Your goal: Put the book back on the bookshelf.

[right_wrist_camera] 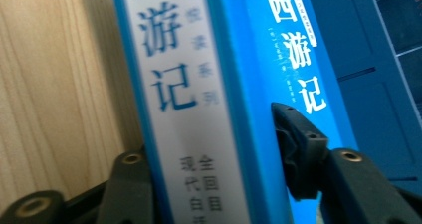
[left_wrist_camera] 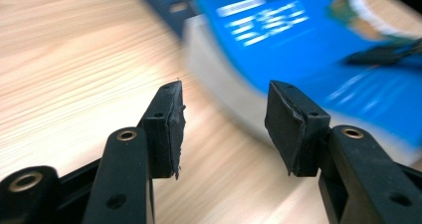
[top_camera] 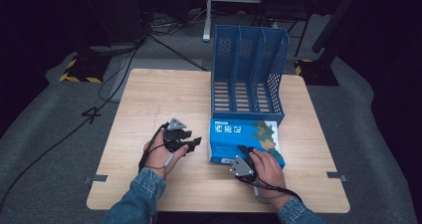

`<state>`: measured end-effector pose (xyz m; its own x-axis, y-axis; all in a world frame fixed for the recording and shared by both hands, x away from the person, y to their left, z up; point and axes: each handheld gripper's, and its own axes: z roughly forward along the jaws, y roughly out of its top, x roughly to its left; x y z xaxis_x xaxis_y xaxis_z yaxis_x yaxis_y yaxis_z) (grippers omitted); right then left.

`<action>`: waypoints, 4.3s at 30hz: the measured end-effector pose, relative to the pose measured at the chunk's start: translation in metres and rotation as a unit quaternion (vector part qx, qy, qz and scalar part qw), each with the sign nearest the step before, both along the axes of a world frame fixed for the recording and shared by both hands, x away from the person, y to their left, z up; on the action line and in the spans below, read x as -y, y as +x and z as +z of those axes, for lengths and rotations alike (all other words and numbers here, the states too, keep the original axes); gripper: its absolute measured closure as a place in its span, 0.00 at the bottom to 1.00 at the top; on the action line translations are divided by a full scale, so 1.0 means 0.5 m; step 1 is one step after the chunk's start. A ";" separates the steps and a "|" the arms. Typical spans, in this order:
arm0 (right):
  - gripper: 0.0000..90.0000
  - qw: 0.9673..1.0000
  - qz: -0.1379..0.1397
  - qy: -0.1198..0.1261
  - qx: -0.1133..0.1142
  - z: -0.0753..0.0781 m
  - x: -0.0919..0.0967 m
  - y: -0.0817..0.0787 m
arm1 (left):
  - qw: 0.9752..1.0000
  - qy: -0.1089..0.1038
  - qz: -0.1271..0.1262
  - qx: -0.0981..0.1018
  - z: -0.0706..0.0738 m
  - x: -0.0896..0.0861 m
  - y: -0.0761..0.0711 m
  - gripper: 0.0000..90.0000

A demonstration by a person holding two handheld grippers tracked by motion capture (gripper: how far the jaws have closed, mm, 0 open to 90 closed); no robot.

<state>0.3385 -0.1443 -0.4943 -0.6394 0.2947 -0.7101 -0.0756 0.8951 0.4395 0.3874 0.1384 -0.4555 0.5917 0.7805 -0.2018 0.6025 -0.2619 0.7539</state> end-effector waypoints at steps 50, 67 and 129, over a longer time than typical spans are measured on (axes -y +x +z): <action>0.69 0.960 0.013 0.251 -0.121 0.218 0.043 -0.002 | 0.988 0.097 0.120 0.007 -0.097 -0.225 0.010 0.36; 0.69 0.896 0.082 0.378 -0.217 0.261 0.069 0.019 | 0.988 0.098 0.122 0.007 -0.097 -0.223 0.015 0.36; 0.69 0.810 0.067 0.570 -0.122 0.404 0.120 0.272 | 0.986 0.098 0.131 0.006 -0.097 -0.216 0.022 0.35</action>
<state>0.4745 -0.2043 -0.2923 -0.8004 0.5861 0.1263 0.0740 -0.1125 0.9909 0.3984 0.2463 -0.5038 0.3652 0.9306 -0.0253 0.6606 -0.2399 0.7113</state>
